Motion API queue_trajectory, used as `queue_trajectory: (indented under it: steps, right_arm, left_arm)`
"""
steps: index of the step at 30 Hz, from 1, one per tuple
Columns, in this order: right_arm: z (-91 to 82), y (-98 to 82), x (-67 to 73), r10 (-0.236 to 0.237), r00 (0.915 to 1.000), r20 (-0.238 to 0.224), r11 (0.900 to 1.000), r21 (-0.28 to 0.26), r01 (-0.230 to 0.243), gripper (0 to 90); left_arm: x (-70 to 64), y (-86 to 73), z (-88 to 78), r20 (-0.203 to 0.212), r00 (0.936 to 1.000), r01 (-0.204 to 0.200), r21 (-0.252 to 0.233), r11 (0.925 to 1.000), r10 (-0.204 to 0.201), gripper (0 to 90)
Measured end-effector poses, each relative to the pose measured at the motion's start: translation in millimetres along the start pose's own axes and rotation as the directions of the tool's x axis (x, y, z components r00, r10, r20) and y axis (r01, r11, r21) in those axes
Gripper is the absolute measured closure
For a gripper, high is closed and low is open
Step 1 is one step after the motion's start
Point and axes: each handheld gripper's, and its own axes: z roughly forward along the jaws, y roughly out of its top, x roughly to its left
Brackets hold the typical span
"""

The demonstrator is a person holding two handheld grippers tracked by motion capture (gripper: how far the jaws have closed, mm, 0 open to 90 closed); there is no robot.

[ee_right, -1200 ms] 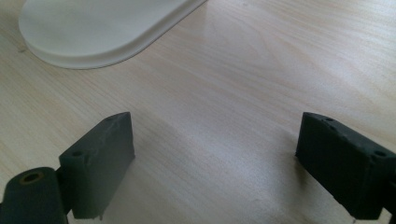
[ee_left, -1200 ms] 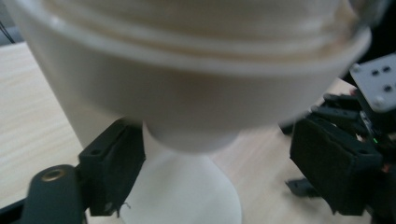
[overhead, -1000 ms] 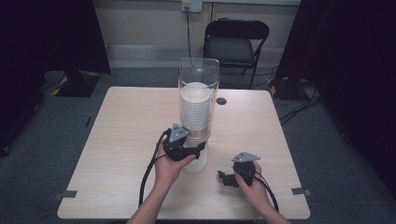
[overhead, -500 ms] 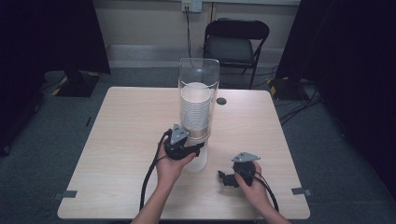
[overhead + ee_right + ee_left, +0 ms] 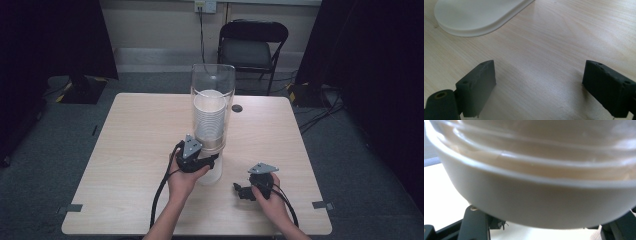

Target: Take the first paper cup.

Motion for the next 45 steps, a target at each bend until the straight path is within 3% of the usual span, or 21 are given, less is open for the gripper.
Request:
queue_trajectory:
  steps: [8, 31, 32, 33, 34, 35, 36, 37, 38, 40, 43, 45]
  right_arm:
    - [0.0, 0.0, 0.0, -0.001, 1.0000, 0.000, 1.000, 0.000, 0.001, 10.9]
    - [0.0, -0.1, 0.0, 0.000, 1.0000, 0.000, 1.000, 0.000, 0.000, 10.9]
    - [0.0, -0.1, 0.0, 0.000, 1.0000, 0.000, 1.000, 0.000, 0.000, 10.9]
    - [0.0, 0.0, -0.1, -0.001, 1.0000, 0.000, 1.000, 0.000, 0.001, 10.9]
    - [0.0, 0.0, 0.0, 0.000, 1.0000, 0.000, 1.000, 0.000, 0.000, 10.9]
    - [0.2, 0.1, -0.3, -0.003, 1.0000, -0.002, 1.000, -0.002, 0.003, 10.8]
    - [0.2, 0.1, -0.4, -0.003, 1.0000, -0.003, 1.000, -0.002, 0.003, 10.8]
    - [0.2, 0.2, -0.4, -0.003, 1.0000, -0.003, 1.000, -0.002, 0.003, 10.8]
    - [0.2, 0.1, -0.5, -0.003, 1.0000, -0.006, 1.000, -0.002, 0.003, 10.7]
    - [0.3, 0.1, -0.7, -0.005, 1.0000, -0.007, 1.000, -0.002, 0.005, 10.6]
    - [1.1, 1.1, -1.3, -0.005, 0.9999, -0.009, 1.000, 0.005, 0.005, 9.2]
    - [1.3, 1.2, -1.5, -0.006, 0.9999, -0.010, 1.000, 0.005, 0.006, 9.1]
  left_arm:
    - [-2.1, 0.7, -1.4, -0.020, 0.9998, -0.005, 0.021, 0.9998, 0.006, 35.9]
    - [-6.2, -7.2, -0.3, -0.050, 0.9983, -0.032, -0.022, 0.9992, 0.031, 36.2]
    - [-5.4, -8.0, -1.1, -0.061, 0.9968, -0.050, 0.024, 0.9985, 0.051, 36.3]
    - [-5.4, -8.0, -1.1, -0.061, 0.9968, -0.050, 0.024, 0.9985, 0.051, 36.5]
    - [-2.9, -20.5, 3.5, -0.048, 0.9980, -0.033, 0.140, 0.9896, 0.040, 37.1]
    - [-1.1, -34.6, 8.0, -0.043, 0.9981, -0.032, 0.249, 0.9680, 0.044, 37.2]
    - [-3.0, -52.5, 13.0, -0.039, 0.9989, -0.010, 0.355, 0.9350, 0.025, 37.1]
    - [-5.6, -68.5, 12.9, -0.036, 0.9992, -0.006, 0.292, 0.9563, 0.017, 37.0]
    - [-8.8, -72.6, 10.8, -0.017, 0.9997, -0.009, 0.257, 0.9664, 0.014, 36.8]
    - [-11.1, -71.9, 8.7, 0.005, 1.0000, -0.008, 0.266, 0.9638, 0.007, 36.6]
    - [-9.0, -65.5, -3.2, 0.028, 0.9996, -0.014, 0.249, 0.9684, 0.008, 36.3]
    - [-1.8, -67.2, -12.3, 0.025, 0.9995, -0.024, 0.268, 0.9632, 0.018, 36.2]
